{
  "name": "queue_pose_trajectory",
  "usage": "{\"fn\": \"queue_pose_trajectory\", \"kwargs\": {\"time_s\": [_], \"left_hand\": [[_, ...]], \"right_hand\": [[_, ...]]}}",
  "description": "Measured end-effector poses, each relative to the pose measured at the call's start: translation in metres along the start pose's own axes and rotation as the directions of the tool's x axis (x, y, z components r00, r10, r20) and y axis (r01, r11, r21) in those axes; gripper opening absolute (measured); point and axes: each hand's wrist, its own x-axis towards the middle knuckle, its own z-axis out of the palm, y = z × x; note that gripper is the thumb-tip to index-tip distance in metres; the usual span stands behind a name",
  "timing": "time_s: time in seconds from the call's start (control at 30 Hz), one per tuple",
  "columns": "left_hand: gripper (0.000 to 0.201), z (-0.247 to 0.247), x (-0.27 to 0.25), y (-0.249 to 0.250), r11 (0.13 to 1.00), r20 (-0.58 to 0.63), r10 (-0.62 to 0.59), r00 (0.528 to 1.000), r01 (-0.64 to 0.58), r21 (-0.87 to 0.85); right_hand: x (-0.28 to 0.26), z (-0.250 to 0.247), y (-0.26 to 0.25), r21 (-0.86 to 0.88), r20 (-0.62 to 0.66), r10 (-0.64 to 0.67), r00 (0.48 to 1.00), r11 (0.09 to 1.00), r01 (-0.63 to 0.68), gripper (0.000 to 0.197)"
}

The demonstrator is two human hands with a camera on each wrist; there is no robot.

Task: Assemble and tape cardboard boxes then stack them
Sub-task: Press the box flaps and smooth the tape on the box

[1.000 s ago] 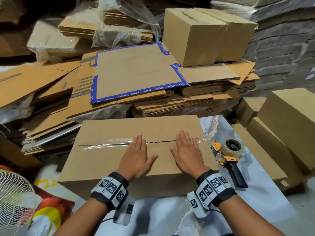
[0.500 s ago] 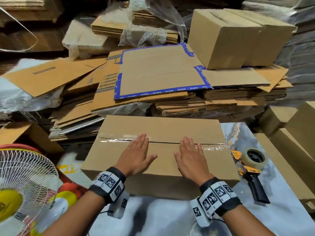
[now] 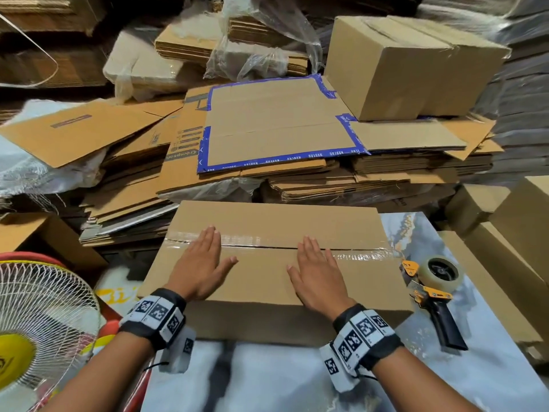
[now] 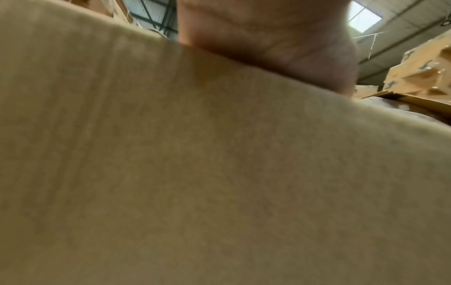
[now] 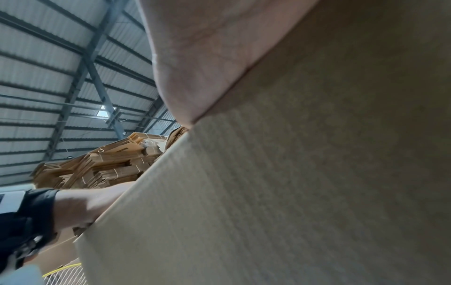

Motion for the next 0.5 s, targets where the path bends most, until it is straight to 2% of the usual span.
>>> {"fn": "queue_pose_trajectory", "kwargs": {"time_s": [0.07,0.17,0.23,0.37,0.43,0.5], "left_hand": [[0.125,0.0,0.002,0.004,0.999,0.005,-0.037,0.999,0.037,0.012],[0.128,0.003,0.001,0.01,0.998,0.049,0.061,0.997,-0.062,0.016],[0.124,-0.001,-0.001,-0.005,0.994,0.055,0.107,0.993,-0.107,0.005],[0.121,-0.013,-0.004,-0.056,0.998,-0.003,-0.058,0.998,0.058,0.034],[0.108,-0.015,-0.005,-0.063,0.994,-0.017,-0.105,0.994,0.106,0.039],[0.091,-0.013,-0.004,-0.058,0.988,-0.049,-0.152,0.987,0.151,-0.025]], "right_hand": [[0.0,0.001,0.0,-0.001,-0.002,0.005,1.0,1.0,-0.005,0.068],[0.001,0.002,-0.001,-0.003,-0.003,0.007,1.0,1.0,-0.008,0.07],[0.001,0.001,0.0,-0.007,0.004,0.005,1.0,1.0,-0.005,0.07],[0.0,0.002,0.004,-0.018,-0.003,0.003,1.0,1.0,-0.003,0.067],[0.0,0.003,0.005,-0.021,-0.009,0.004,1.0,1.0,-0.004,0.066],[0.001,0.004,0.006,-0.027,-0.009,0.006,1.0,1.0,-0.006,0.066]]}}
